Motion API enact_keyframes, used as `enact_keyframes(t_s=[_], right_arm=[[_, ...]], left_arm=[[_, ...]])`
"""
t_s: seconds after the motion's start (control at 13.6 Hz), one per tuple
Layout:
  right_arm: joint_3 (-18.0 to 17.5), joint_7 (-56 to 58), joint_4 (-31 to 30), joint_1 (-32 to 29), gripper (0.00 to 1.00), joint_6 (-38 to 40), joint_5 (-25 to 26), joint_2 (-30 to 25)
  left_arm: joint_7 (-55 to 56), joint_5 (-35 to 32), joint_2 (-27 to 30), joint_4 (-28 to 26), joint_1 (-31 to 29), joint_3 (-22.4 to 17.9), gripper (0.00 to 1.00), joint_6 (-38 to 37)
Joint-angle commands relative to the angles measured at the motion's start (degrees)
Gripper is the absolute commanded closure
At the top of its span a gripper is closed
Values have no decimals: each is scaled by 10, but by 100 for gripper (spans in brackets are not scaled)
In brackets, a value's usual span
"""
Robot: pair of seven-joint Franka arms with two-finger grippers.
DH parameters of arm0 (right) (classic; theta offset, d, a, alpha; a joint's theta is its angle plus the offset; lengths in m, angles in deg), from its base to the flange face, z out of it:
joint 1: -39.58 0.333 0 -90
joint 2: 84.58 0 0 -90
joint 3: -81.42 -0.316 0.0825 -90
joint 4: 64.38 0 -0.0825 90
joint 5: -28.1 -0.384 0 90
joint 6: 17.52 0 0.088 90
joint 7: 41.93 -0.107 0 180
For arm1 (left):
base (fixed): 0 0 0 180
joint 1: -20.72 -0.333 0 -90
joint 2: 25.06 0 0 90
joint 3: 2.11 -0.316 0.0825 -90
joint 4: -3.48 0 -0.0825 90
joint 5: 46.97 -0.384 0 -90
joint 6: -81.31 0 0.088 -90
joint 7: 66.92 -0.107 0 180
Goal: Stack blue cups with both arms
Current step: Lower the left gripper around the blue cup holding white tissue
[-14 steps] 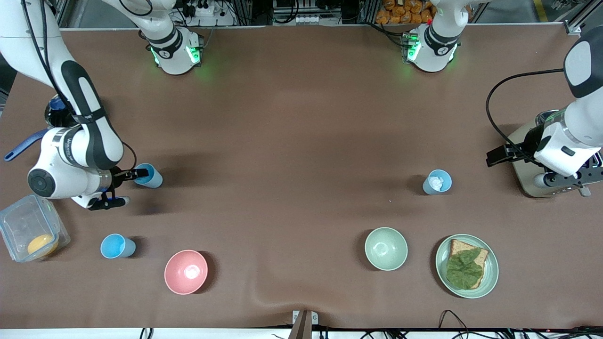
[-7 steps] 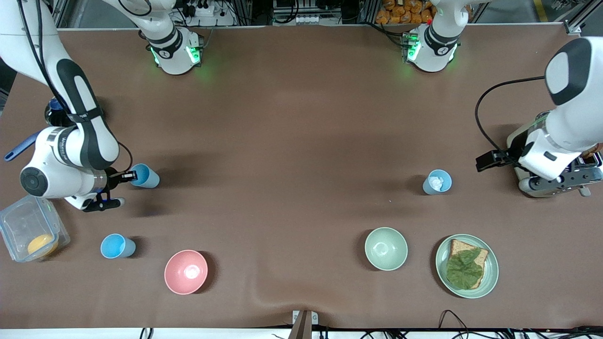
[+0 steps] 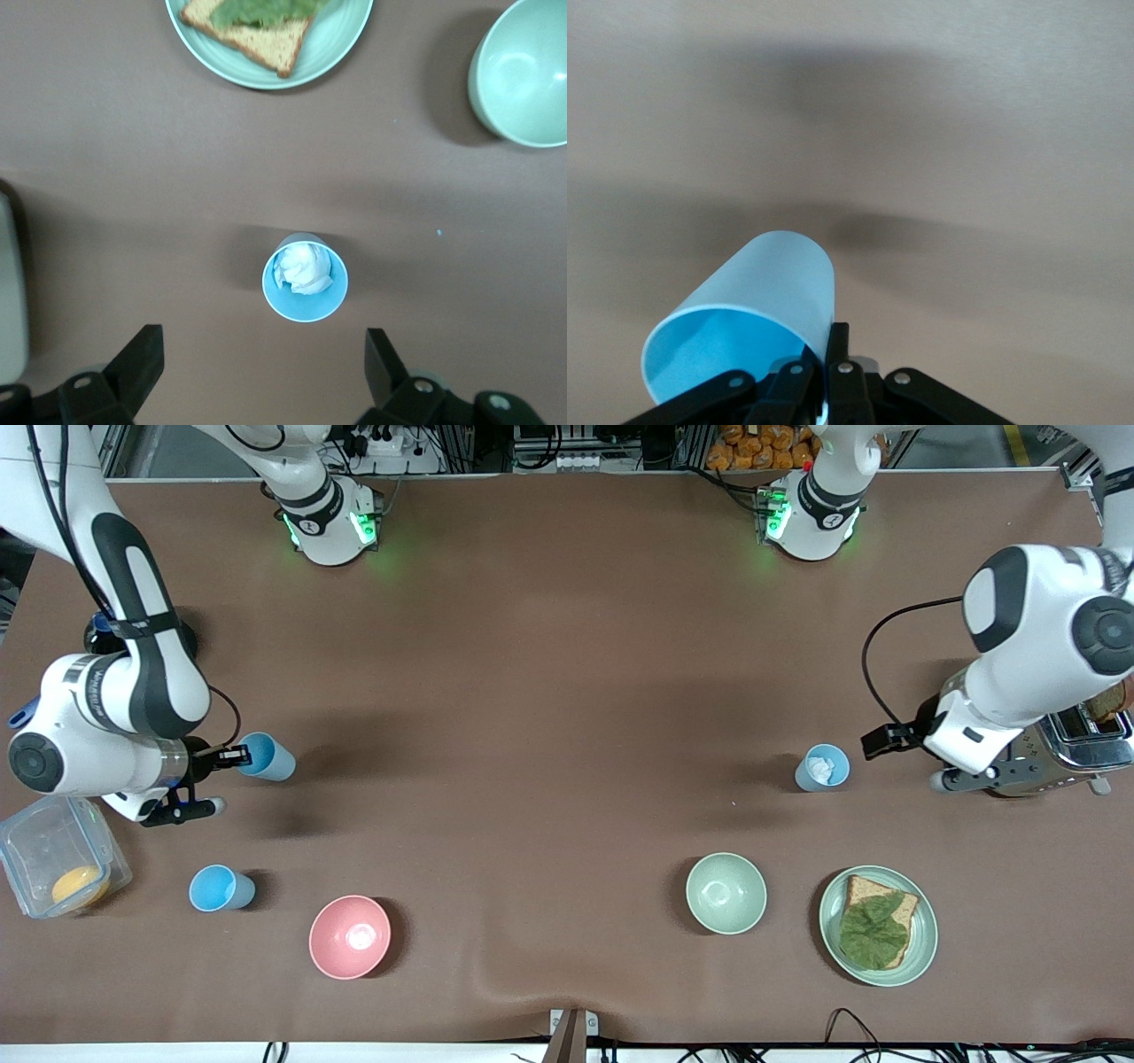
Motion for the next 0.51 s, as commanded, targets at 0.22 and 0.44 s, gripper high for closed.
enact_keyframes(t_s=[0.22, 0.44], right_arm=[[-2, 8, 2, -1, 100, 12, -35, -5], [-2, 10, 2, -2, 100, 12, -35, -4]], left_arm=[[2, -15, 20, -76, -11, 7, 0, 72], [1, -15, 9, -109, -15, 7, 0, 137]])
